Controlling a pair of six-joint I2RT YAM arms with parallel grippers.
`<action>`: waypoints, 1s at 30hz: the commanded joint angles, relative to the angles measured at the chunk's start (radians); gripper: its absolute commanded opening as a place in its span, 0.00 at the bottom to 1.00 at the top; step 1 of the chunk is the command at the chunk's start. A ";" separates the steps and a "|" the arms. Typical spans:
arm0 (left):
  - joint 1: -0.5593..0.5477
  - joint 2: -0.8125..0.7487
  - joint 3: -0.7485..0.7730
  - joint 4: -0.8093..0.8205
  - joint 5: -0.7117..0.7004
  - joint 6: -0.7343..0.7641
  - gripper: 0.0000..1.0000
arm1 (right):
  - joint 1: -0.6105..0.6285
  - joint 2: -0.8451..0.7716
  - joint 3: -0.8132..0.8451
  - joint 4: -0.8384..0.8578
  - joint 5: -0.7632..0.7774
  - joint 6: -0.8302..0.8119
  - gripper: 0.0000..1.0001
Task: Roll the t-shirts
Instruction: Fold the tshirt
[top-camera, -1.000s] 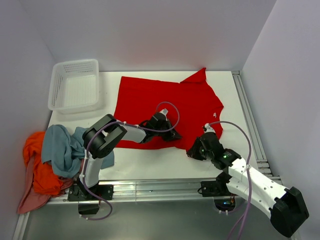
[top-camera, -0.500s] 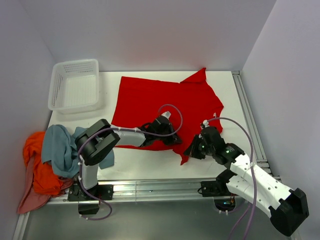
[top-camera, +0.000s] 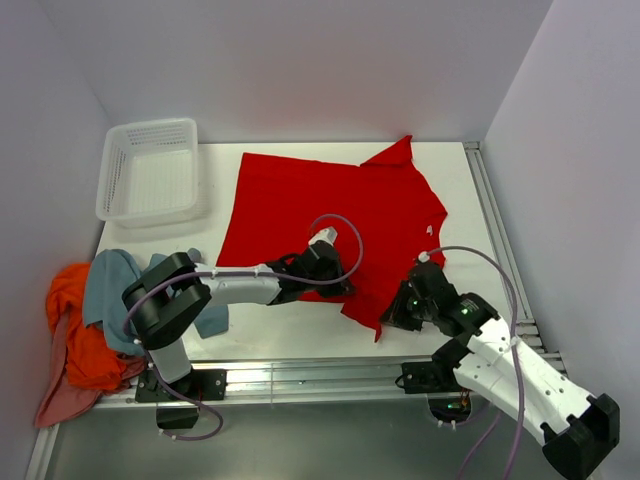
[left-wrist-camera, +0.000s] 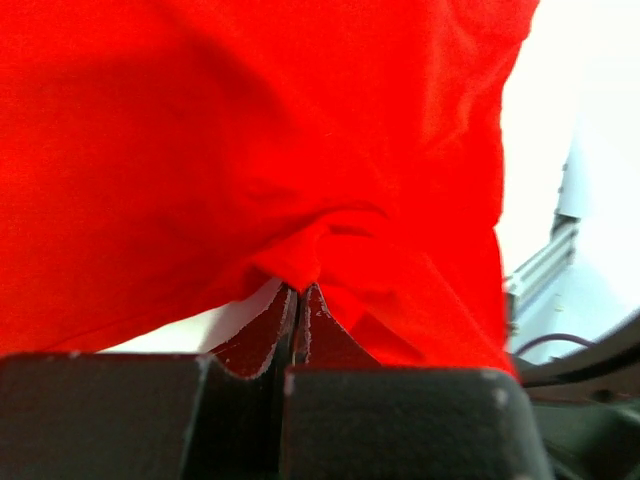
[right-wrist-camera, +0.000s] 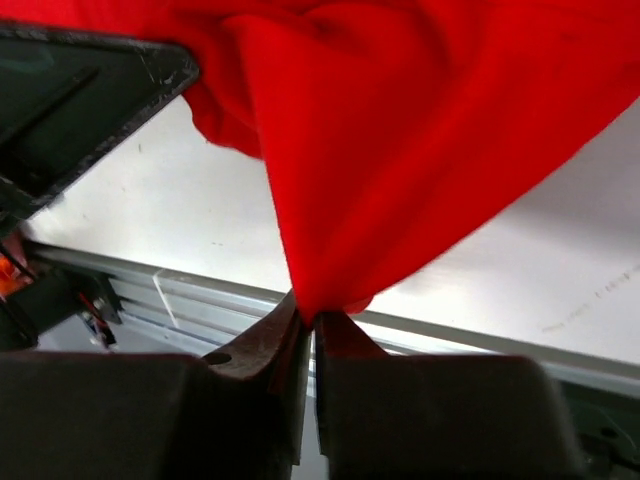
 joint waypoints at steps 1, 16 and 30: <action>-0.026 -0.031 0.030 -0.058 -0.079 0.045 0.00 | -0.003 -0.056 0.025 -0.085 0.063 0.017 0.13; -0.078 0.038 0.128 -0.157 -0.185 0.084 0.05 | 0.019 -0.122 -0.019 -0.080 0.071 -0.057 0.52; -0.078 0.061 0.152 -0.173 -0.175 0.095 0.04 | 0.260 -0.068 -0.067 0.027 0.160 0.118 0.68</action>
